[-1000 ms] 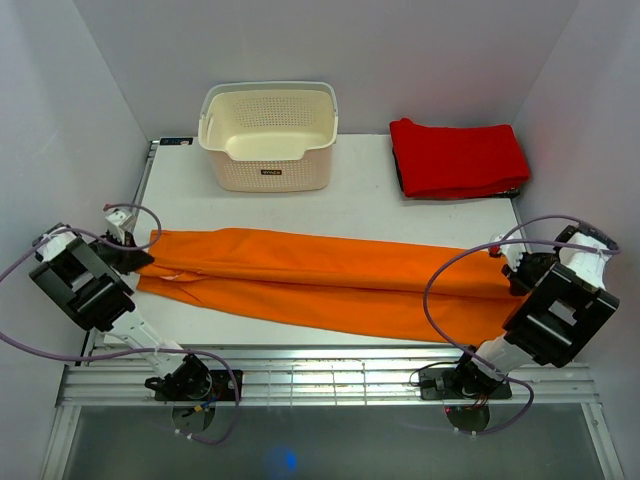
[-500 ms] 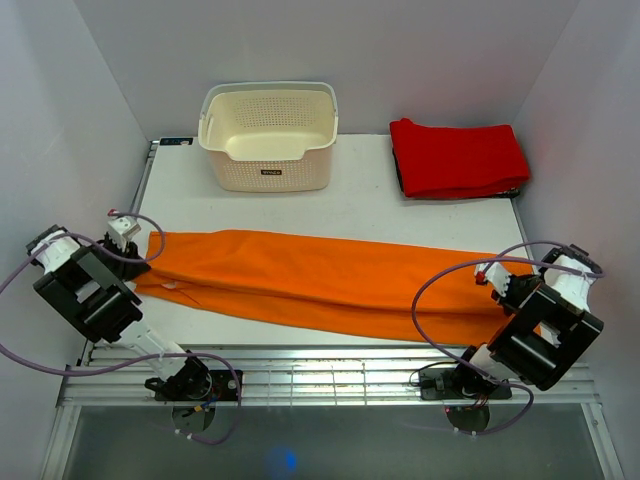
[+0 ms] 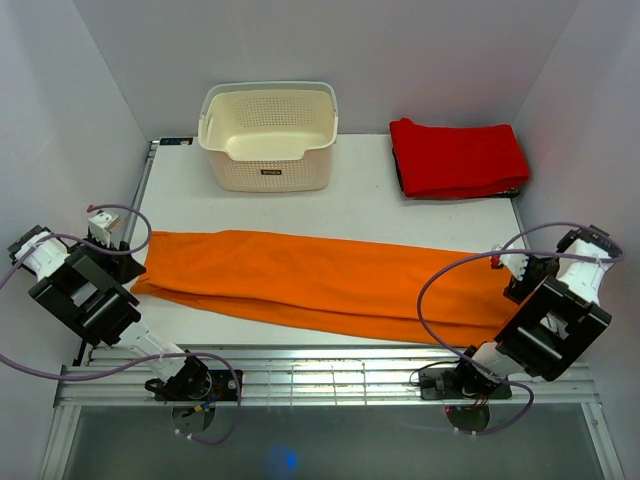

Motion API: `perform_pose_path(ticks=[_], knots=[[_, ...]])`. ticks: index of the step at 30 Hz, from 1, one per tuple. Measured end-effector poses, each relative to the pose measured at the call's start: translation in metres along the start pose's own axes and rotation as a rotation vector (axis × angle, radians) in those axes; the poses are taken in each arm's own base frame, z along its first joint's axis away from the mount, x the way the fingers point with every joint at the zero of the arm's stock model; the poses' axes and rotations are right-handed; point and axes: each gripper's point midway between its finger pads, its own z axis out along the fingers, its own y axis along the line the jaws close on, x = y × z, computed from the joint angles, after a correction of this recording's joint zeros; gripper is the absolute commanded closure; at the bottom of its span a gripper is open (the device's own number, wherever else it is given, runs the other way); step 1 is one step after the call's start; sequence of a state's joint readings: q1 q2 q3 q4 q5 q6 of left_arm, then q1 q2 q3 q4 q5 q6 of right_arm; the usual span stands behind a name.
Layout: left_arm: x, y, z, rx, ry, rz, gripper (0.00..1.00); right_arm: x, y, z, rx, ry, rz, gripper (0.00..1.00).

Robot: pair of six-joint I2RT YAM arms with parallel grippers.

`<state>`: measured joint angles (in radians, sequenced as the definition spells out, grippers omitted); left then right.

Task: Fold and stack the trousers
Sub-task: Fold the trousers

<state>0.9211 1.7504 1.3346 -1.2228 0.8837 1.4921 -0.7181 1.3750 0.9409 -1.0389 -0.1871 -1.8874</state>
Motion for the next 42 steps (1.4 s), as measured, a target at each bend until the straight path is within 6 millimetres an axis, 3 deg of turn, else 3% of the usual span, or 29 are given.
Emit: perform_pose_path(ticks=[4, 6, 10, 13, 19, 22, 27, 30, 33, 38, 42], knots=[[0.002, 0.000, 0.001, -0.015, 0.005, -0.068, 0.26, -0.006, -0.039, -0.028, 0.057, -0.044, 0.052, 0.23], [0.008, -0.001, 0.003, -0.024, 0.022, -0.113, 0.28, -0.012, -0.043, -0.030, 0.059, -0.066, 0.091, 0.25], [0.018, -0.007, 0.009, -0.039, 0.036, -0.234, 0.22, -0.030, -0.027, -0.018, 0.007, -0.089, 0.162, 0.29], [0.022, -0.021, 0.009, -0.054, 0.031, -0.326, 0.15, -0.043, -0.001, -0.002, -0.055, -0.097, 0.221, 0.30], [0.009, -0.041, -0.001, -0.140, -0.001, -0.434, 0.08, -0.048, 0.034, 0.010, -0.076, -0.083, 0.279, 0.31], [0.007, -0.042, -0.002, -0.171, -0.013, -0.490, 0.08, -0.047, 0.043, 0.018, -0.051, -0.057, 0.265, 0.34], [0.018, -0.048, 0.008, -0.181, -0.019, -0.610, 0.16, -0.047, 0.052, 0.051, -0.095, 0.026, 0.224, 0.37], [0.023, -0.052, 0.013, -0.202, -0.012, -0.639, 0.23, -0.049, 0.040, 0.062, -0.135, 0.067, 0.246, 0.39], [0.026, -0.050, 0.014, -0.251, -0.004, -0.650, 0.26, -0.056, 0.008, 0.067, -0.124, 0.078, 0.275, 0.40], [0.027, -0.040, 0.012, -0.320, -0.005, -0.712, 0.18, -0.076, -0.046, 0.073, -0.047, 0.060, 0.270, 0.40], [0.021, -0.042, 0.004, -0.364, -0.015, -0.778, 0.17, -0.109, -0.061, 0.060, -0.003, -0.002, 0.231, 0.38]])
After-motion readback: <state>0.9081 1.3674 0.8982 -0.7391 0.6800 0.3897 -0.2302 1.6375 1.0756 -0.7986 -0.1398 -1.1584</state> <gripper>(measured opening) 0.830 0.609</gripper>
